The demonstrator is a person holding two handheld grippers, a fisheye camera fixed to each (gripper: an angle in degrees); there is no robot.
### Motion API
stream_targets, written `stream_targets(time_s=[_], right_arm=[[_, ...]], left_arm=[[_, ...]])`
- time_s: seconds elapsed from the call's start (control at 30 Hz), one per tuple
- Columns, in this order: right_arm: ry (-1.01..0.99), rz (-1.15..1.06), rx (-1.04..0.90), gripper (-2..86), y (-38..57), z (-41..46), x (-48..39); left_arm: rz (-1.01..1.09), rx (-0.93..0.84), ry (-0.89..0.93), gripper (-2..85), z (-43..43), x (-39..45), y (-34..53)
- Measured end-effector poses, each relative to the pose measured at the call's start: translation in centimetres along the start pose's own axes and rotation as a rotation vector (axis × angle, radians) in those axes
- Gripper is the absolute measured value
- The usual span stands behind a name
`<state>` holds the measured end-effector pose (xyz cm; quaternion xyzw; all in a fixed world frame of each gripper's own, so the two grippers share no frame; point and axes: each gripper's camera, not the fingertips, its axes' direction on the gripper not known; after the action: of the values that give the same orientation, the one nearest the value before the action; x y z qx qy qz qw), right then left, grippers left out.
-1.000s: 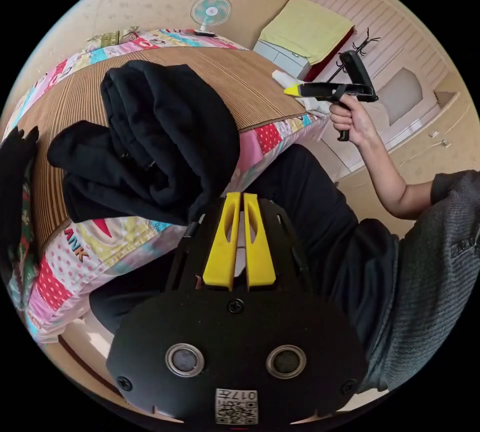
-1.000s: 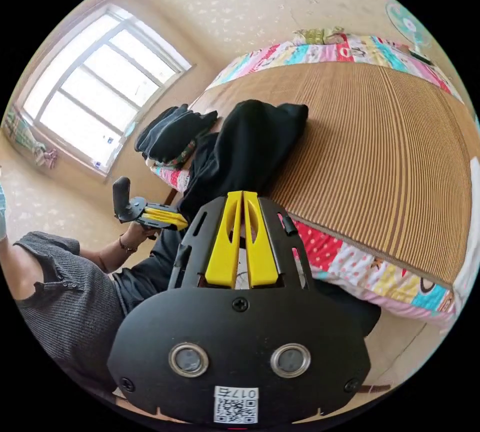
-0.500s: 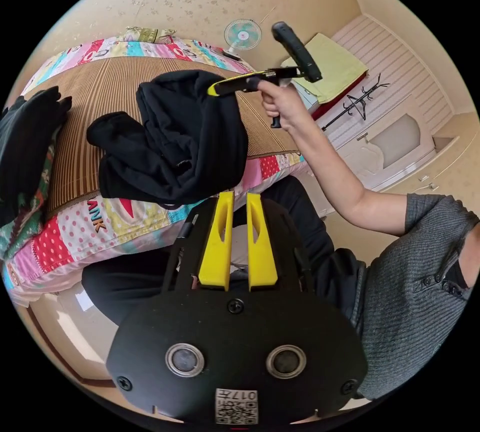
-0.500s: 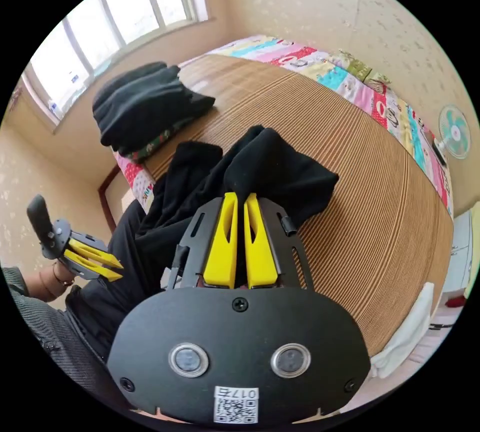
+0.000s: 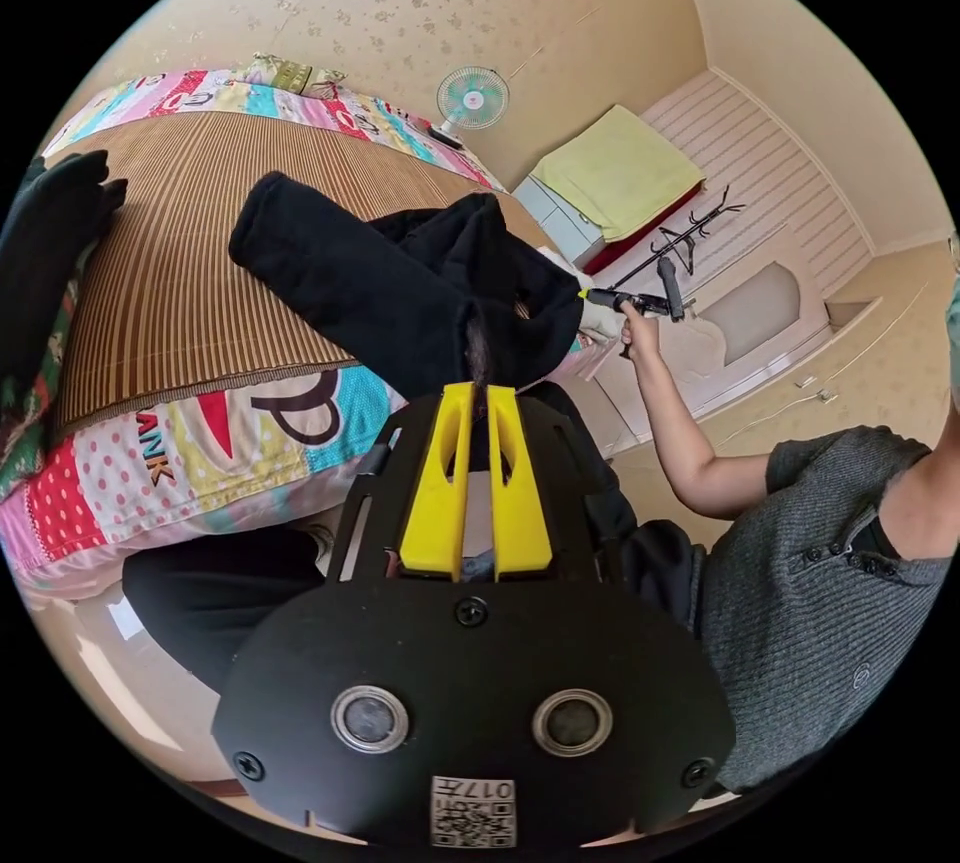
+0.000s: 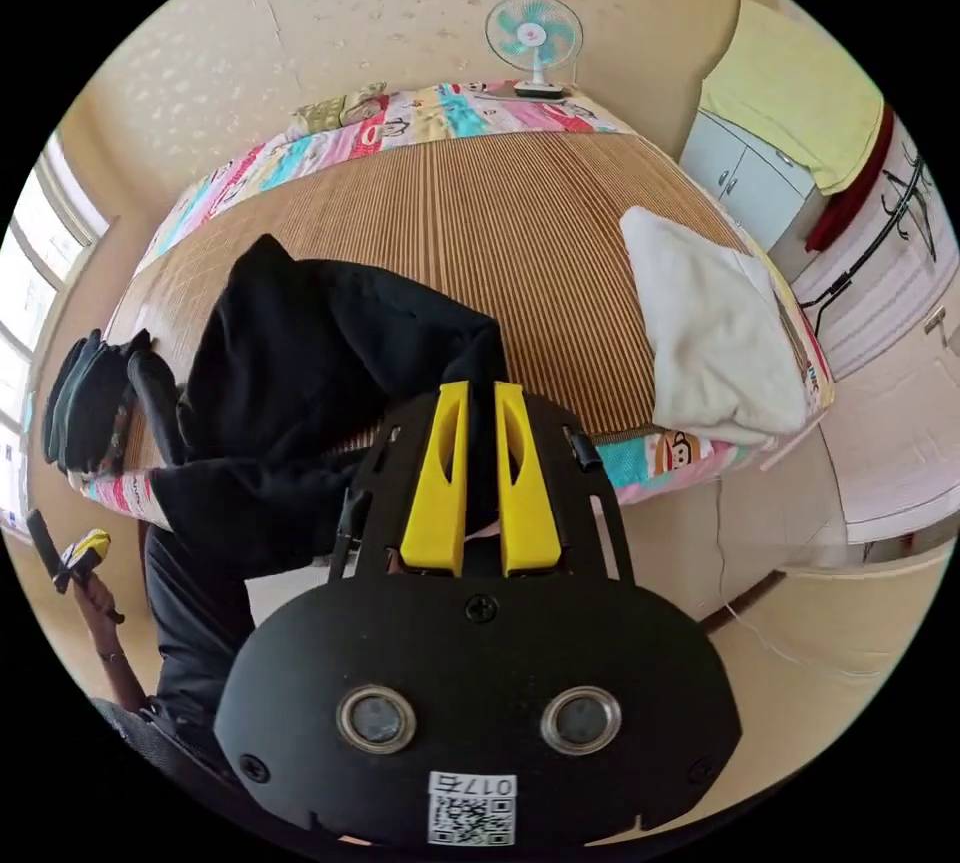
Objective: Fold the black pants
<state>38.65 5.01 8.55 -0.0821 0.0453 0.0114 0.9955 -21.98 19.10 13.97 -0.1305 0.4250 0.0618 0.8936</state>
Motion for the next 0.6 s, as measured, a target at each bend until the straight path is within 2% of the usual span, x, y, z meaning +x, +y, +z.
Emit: stream_targets(time_s=[0.17,0.23,0.3,0.37,0.43,0.47,0.57,0.6], right_arm=[[-0.115,-0.279,0.086,10.5,-6.5,-2.6,-11.4],[-0.188,-0.362,0.015,12.7,-9.7,-0.4,-15.2],[-0.185,-0.421,-0.189,15.2,-13.2,6.2,-19.5],[-0.135,-0.445,-0.344,14.0,-14.1,12.6,-21.8],[-0.145,-0.468,-0.439,8.5,-13.4,16.3,-22.8],[-0.220,-0.465,-0.418,6.1,-12.8,15.2,-22.8],[-0.441,-0.512,-0.164,3.6,-8.6,5.2,-21.6],[-0.446,-0.527,-0.061,3.2,-5.9,1.4,-20.8]], left_arm=[[0.006,-0.024,0.011,8.7,1.8,1.1,-1.0],[0.017,-0.026,0.020,8.8,2.4,1.6,-1.2],[0.022,-0.034,0.016,8.9,3.1,2.0,-1.4],[0.026,-0.050,0.027,9.4,3.7,2.2,-1.5],[0.023,-0.056,0.029,10.0,3.5,2.1,-1.4],[0.016,-0.055,0.021,10.2,3.1,1.8,-1.1],[-0.027,-0.050,0.022,10.8,1.7,0.1,-0.1],[-0.043,-0.054,0.034,10.8,1.5,-0.4,0.1]])
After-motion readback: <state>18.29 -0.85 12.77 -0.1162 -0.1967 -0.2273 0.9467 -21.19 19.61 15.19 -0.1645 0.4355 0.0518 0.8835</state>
